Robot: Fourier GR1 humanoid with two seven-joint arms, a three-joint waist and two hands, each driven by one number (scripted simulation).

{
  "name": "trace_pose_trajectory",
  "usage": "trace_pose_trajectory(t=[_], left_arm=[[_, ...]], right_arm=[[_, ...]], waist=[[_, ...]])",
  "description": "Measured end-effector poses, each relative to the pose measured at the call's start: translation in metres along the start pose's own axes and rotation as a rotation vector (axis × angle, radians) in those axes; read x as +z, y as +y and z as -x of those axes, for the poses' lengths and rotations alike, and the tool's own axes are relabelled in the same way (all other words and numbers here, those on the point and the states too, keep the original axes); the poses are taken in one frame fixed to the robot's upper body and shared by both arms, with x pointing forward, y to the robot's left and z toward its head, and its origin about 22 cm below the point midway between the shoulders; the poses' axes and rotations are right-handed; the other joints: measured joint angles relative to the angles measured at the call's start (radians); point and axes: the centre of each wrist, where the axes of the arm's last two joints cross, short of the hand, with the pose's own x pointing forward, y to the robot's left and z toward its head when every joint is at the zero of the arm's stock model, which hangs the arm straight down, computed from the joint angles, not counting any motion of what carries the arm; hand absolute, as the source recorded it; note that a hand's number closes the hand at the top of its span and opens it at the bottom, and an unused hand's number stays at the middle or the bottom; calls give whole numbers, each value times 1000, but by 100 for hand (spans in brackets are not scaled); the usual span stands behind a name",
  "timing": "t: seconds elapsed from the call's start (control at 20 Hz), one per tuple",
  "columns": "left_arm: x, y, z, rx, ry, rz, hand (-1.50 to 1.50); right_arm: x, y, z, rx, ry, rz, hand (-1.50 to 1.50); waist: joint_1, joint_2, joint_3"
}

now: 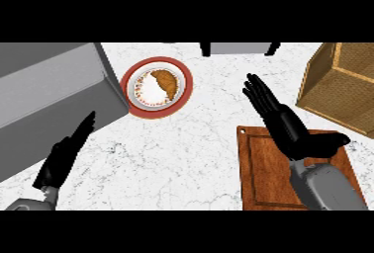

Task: Pick the bell pepper from the cutting board and place it in the basket

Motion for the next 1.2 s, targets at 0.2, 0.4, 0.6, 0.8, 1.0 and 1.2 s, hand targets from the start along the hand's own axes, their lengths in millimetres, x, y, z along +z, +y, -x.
trace_pose_trajectory(t=[0.2,0.4,0.6,0.8,1.0,1.2], left_arm=[[4,6,-5,48,-11,-65,0],[-1,21,-20,145,-59,-202,0],[-12,24,-34,203,-97,-250,0],[-17,26,-41,222,-112,-270,0],[-17,28,-41,224,-115,-283,0],[-19,29,-42,229,-121,-284,0]], right_arm=[[24,-63,-9,133,17,59,150],[51,-117,-25,216,-47,44,150],[81,-123,-11,317,-126,124,-150],[93,-125,-14,512,-89,312,-150],[101,-141,-51,689,-10,430,-150],[109,-158,-95,863,185,335,-150]], waist=[[-1,13,-9],[-13,18,-12],[-16,20,-15],[-23,19,-18],[-24,17,-20],[-27,17,-22]])
